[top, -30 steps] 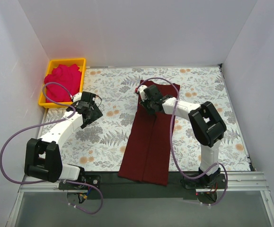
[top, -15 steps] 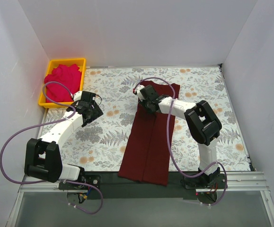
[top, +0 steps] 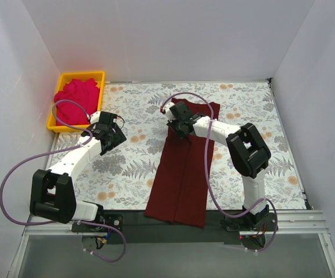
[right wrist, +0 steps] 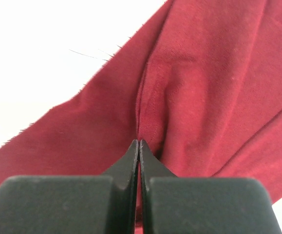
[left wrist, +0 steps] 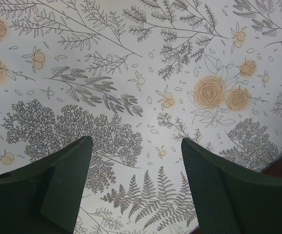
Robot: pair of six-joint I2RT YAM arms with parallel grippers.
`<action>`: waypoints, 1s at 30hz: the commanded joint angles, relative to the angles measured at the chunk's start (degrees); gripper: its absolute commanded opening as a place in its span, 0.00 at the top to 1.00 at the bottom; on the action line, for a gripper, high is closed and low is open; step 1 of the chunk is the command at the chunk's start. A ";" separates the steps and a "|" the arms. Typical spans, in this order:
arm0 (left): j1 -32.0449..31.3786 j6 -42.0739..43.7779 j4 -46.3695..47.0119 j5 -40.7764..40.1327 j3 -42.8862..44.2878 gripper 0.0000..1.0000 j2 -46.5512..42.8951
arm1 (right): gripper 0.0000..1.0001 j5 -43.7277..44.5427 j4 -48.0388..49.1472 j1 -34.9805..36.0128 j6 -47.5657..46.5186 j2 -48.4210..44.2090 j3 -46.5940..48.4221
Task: Fold and stack the t-shirts
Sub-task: Fold the tshirt
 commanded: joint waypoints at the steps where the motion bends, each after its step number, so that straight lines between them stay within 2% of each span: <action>1: 0.22 0.86 0.68 0.00 -0.06 0.27 -0.81 | 0.99 -4.29 -1.56 0.31 2.83 -2.33 3.73; 15: 0.22 1.30 0.95 1.76 -0.06 0.27 0.16 | 0.99 -9.83 -4.11 -0.39 11.89 2.33 9.01; 22: 0.22 1.65 2.26 6.49 -0.33 0.27 1.04 | 0.99 -14.67 -4.20 -1.01 13.03 3.92 8.75; 24: 0.22 1.65 3.06 8.25 0.11 0.27 2.00 | 0.92 -16.07 -4.20 -1.45 13.12 3.39 8.39; 25: 0.22 1.65 3.41 9.22 0.37 0.27 2.44 | 0.80 -16.77 -4.11 -1.54 13.12 3.04 8.31; 28: 0.22 1.65 4.55 12.91 2.30 0.27 4.89 | 0.65 -17.75 -4.11 -1.80 12.60 -0.12 6.73; 30: 0.22 1.91 4.82 15.89 4.85 0.26 6.39 | 0.62 -16.35 -4.11 -2.41 12.24 -3.62 4.97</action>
